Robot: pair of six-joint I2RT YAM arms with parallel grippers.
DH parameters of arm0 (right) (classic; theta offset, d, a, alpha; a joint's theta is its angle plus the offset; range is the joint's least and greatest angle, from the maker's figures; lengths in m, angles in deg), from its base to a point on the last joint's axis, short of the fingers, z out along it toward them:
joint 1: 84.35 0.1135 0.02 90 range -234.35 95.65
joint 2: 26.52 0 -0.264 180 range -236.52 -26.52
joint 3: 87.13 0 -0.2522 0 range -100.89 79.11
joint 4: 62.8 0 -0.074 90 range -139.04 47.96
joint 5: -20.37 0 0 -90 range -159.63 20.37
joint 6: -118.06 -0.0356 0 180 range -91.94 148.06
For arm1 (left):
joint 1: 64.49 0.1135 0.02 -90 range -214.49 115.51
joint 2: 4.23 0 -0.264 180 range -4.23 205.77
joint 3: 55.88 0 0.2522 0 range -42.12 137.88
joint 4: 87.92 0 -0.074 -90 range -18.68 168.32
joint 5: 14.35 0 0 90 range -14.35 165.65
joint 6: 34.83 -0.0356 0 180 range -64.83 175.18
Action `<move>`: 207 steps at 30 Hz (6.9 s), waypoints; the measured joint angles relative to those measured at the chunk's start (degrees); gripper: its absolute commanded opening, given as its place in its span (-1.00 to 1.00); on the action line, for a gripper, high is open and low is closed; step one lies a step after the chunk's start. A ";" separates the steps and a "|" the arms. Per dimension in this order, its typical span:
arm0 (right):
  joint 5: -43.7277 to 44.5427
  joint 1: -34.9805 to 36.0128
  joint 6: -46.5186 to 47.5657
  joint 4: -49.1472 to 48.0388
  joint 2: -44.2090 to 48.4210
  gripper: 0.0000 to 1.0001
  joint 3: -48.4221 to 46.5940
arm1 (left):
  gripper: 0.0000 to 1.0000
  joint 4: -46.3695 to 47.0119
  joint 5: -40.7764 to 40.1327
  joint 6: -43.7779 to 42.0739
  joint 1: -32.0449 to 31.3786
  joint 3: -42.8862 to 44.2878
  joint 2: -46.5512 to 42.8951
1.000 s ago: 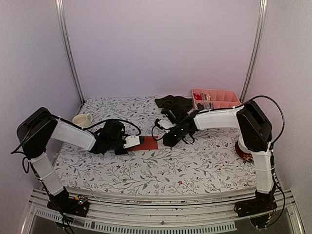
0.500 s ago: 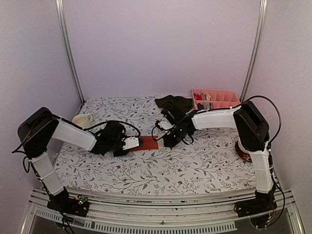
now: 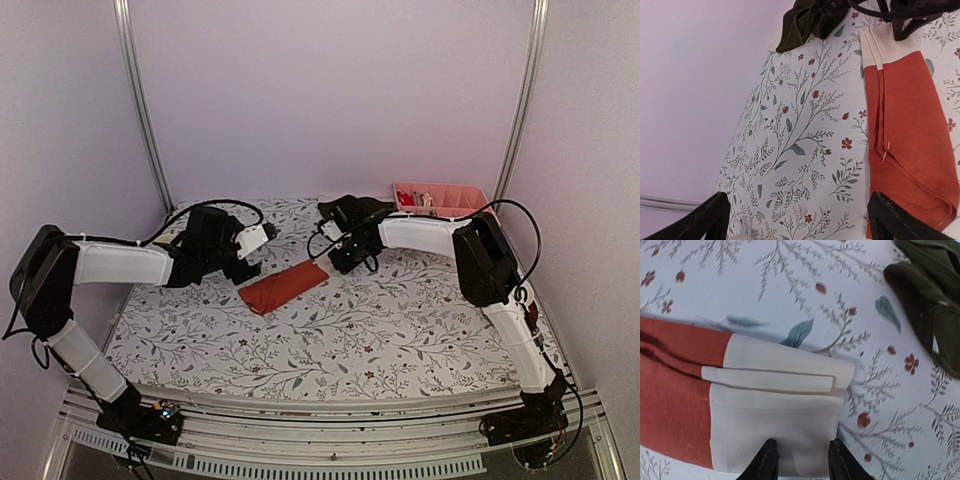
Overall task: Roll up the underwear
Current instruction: Rotate the underwear at the center of the board, then pick up the underwear from the center of the board, then pass from the right arm to the left, then roll the underwear at the center of the board.
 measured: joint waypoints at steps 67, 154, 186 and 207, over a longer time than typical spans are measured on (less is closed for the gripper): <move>15.28 28.83 17.05 -29.33 20.55 0.93 38.91 | 0.97 14.14 28.72 9.42 2.93 -27.04 -21.66; -29.99 15.23 2.89 -7.28 17.92 -0.95 27.65 | -0.71 4.48 16.28 -7.04 -19.37 -17.55 -1.03; -5.70 15.34 -1.97 -17.22 49.77 0.99 56.28 | -1.00 -9.79 39.95 16.92 -13.31 -2.93 11.96; 2.78 28.37 20.55 -34.84 35.80 0.30 56.96 | -1.00 -17.86 57.02 22.84 -4.42 6.10 20.63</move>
